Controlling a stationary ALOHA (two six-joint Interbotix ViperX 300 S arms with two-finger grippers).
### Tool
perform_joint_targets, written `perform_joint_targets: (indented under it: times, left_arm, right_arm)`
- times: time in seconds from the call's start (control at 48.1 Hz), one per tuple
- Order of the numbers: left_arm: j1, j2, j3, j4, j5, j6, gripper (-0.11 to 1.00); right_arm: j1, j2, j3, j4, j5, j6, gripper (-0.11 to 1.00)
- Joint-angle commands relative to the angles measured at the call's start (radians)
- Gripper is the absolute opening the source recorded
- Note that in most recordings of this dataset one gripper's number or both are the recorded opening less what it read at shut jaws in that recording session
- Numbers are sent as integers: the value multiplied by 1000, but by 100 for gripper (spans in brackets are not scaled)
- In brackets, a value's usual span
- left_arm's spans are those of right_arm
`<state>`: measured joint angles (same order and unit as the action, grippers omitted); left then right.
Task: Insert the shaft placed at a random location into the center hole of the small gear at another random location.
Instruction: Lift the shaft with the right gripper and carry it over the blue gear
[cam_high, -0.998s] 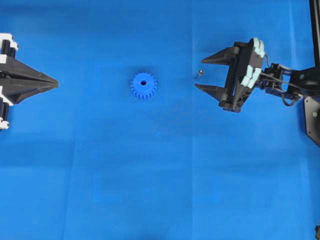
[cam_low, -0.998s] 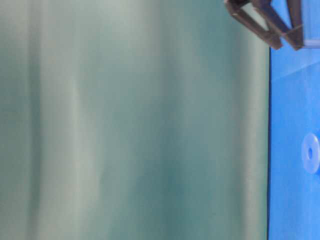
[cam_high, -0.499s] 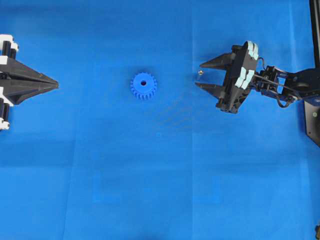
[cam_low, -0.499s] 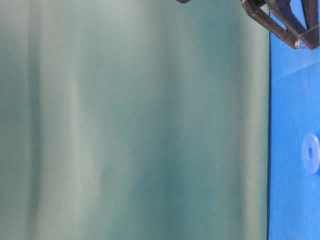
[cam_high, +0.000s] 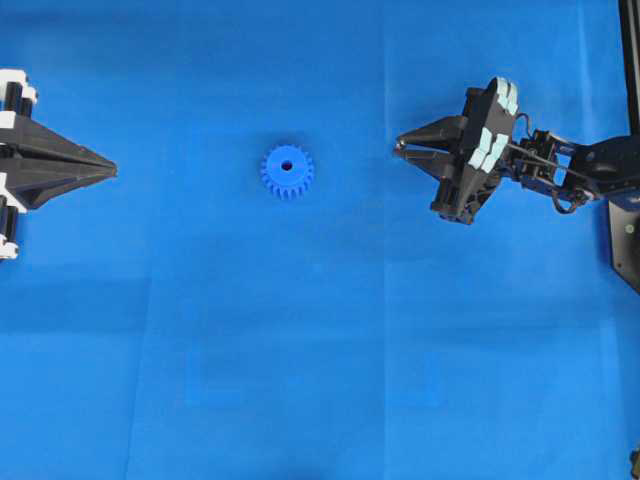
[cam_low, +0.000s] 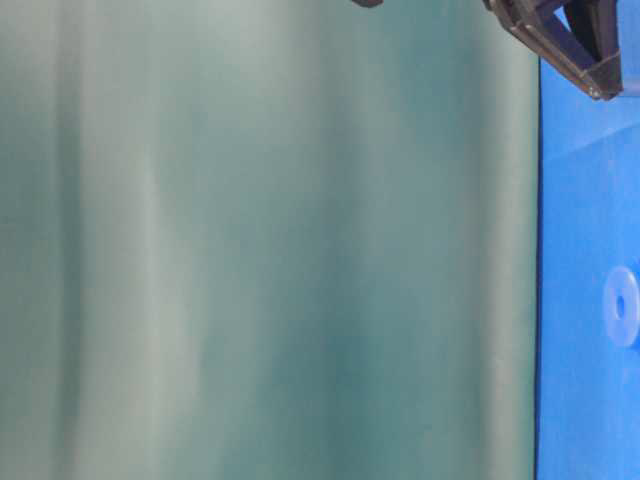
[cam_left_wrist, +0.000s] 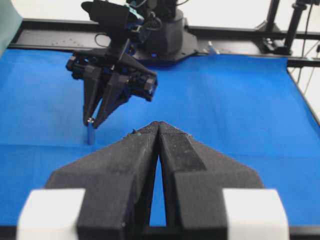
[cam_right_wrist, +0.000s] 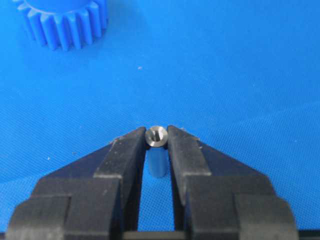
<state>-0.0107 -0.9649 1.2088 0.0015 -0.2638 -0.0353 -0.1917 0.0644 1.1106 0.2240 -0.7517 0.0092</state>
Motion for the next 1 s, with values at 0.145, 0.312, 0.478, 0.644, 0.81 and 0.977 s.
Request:
perform_joint_targets:
  times: [0.145, 0.312, 0.478, 0.644, 0.81, 0.977]
  left_arm:
    - [3, 3, -11, 0, -3, -2, 0]
    - [5, 3, -9, 0, -6, -2, 0]
    - [5, 3, -11, 0, -6, -3, 0]
    - [5, 5, -9, 0, -2, -3, 0]
    - [5, 9, -8, 0, -2, -3, 0]
    - [5, 9, -5, 0, -2, -3, 0]
  right_arm:
    - [3, -173, -25, 2, 124, -11, 3]
    - [3, -275, -55, 0, 238, -31, 3]
    - [3, -279, -74, 0, 268, -40, 3]
    - [17, -250, -107, 0, 270, -40, 3]
    - [48, -184, -193, 0, 275, -38, 3]
    - [67, -112, -293, -2, 290, -40, 3]
